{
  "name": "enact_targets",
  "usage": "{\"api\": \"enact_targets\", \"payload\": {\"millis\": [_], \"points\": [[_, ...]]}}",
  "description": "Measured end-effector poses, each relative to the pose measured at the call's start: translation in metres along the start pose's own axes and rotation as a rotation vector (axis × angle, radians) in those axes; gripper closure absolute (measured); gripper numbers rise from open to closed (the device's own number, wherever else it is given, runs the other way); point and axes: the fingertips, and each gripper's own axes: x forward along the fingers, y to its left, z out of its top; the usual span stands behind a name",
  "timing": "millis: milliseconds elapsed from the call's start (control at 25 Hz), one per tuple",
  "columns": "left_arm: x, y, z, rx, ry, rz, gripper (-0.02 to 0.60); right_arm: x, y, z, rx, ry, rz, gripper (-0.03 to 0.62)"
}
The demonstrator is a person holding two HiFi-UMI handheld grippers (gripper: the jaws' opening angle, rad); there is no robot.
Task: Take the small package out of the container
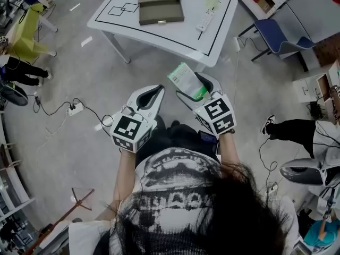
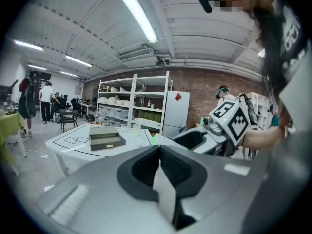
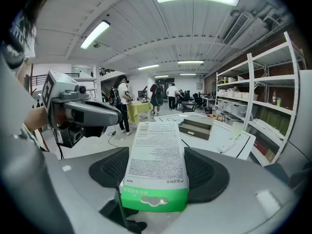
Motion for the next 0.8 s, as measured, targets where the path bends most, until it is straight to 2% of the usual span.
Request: {"api": "enact_targets", "payload": {"millis": [440,800], "points": [[-0.02,-0.02,0.003,0.025,-0.022,0.019,0.581,-0.02,0.015,0.002,-0.018,-0.045,0.009,0.232],[-0.02,-0.028,-0.001,0.03,-0.017,0.0,0.581,-0.028,0.015,-0.004,-0.007,-0.043,-0.012,0.232]]}}
